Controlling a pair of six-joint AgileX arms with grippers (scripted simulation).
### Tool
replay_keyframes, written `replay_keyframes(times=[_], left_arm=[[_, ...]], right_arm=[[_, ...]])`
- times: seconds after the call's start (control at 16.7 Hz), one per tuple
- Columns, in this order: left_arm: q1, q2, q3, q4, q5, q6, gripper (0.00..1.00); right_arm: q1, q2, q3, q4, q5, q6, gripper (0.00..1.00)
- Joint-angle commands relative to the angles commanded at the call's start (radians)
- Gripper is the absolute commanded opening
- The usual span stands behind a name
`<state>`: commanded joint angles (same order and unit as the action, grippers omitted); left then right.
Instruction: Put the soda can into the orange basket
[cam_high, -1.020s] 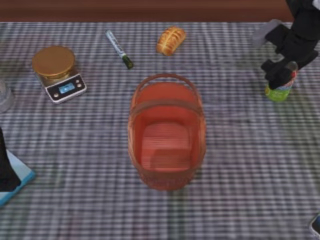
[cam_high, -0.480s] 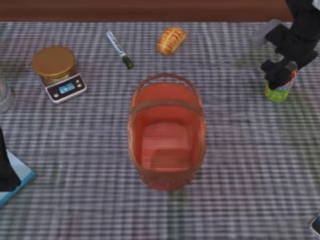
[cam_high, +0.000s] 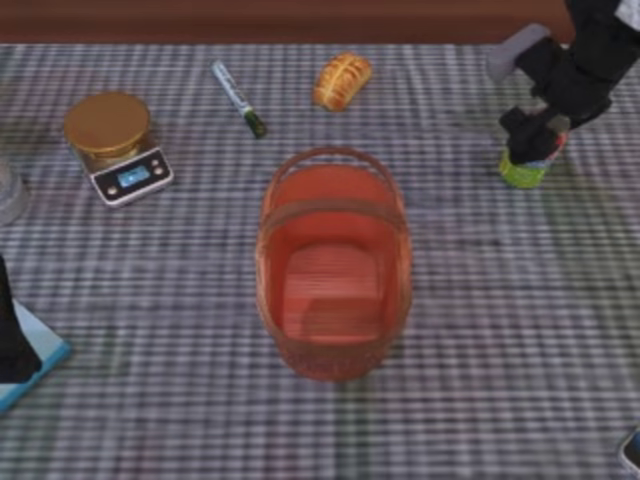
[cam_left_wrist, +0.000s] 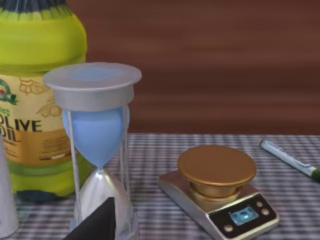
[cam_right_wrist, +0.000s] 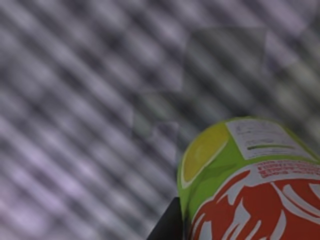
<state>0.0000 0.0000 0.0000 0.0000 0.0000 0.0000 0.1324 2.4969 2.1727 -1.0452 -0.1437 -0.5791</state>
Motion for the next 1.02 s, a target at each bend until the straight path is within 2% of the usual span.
replay_keyframes(times=[0.12, 0.24, 0.78, 1.02], left_arm=[[0.0, 0.0, 0.0, 0.0, 0.0, 0.0, 1.0], [0.0, 0.0, 0.0, 0.0, 0.0, 0.0, 1.0], [0.0, 0.0, 0.0, 0.0, 0.0, 0.0, 1.0], [0.0, 0.0, 0.0, 0.0, 0.0, 0.0, 1.0]], right_arm=[[0.016, -0.029, -0.063, 0.137, -0.073, 0.044, 0.0], [0.035, -0.064, -0.144, 0.312, -0.161, 0.1, 0.0], [0.138, -0.274, -0.625, 1.282, -0.637, 0.418, 0.0], [0.179, -0.383, -0.815, 1.634, -0.82, 0.535, 0.0]])
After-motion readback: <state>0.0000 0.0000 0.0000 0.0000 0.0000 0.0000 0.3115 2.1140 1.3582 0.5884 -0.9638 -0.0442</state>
